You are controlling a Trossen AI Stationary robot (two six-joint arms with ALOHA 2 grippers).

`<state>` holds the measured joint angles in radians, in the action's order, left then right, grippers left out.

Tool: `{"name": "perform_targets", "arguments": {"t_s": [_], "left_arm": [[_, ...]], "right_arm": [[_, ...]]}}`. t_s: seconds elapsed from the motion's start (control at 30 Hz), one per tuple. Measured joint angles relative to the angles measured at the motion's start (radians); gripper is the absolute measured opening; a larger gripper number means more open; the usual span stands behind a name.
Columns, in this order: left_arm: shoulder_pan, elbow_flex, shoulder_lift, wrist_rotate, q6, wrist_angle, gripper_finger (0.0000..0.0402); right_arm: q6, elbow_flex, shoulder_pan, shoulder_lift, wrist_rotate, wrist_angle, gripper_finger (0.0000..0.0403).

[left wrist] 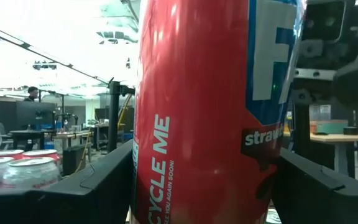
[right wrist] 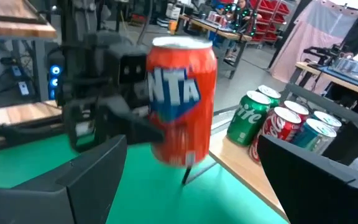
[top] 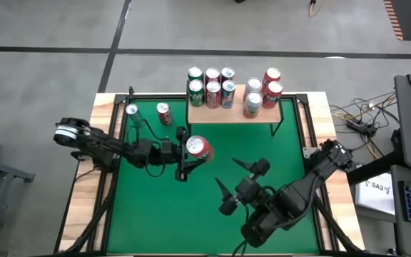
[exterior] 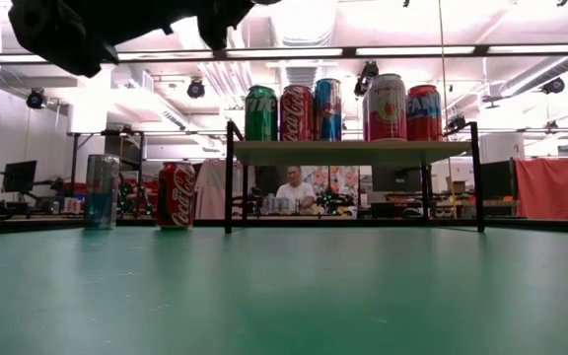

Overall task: Place canned beverage on shelf
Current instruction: Put the red soda can aligned with the red soda can on the shelf

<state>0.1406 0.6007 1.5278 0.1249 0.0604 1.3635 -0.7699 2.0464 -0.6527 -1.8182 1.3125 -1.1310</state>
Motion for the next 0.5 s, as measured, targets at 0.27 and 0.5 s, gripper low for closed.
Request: {"name": "perform_targets", "arguments": {"t_s": [0.27,0.5], "left_arm": [[0.009,0.036,0.065,0.0,-0.022,0.008,0.0282],[0.011,0.04,0.065,0.026,-0.022,0.001,0.0282]], "right_arm": [[0.129,-0.001,0.06,-0.001,-0.053,0.116,0.0352],[0.253,-0.005,0.103,-0.001,-0.116,0.234,0.0352]]}}
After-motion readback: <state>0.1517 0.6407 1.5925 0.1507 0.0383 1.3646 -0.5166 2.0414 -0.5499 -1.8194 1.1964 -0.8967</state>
